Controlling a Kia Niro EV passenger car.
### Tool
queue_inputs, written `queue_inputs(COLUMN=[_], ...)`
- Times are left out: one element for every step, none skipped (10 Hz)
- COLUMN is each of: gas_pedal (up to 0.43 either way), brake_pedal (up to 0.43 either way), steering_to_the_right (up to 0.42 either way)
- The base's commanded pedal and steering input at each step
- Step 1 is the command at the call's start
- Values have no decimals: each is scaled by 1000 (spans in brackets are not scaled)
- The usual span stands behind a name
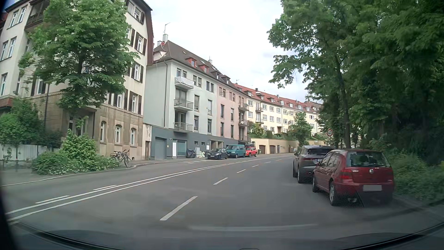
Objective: Follow the waypoints while adhering to traffic rules and regulations
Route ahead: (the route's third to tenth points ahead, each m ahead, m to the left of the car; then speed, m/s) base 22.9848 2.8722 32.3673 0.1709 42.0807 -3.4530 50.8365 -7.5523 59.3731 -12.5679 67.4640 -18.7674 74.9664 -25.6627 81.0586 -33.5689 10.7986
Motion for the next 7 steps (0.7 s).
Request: queue_inputs(gas_pedal=[130,130,130,130,130,130,130], brake_pedal=[0,0,0,0,0,0,0], steering_to_the_right=[48,48,48,48,49,52,54])
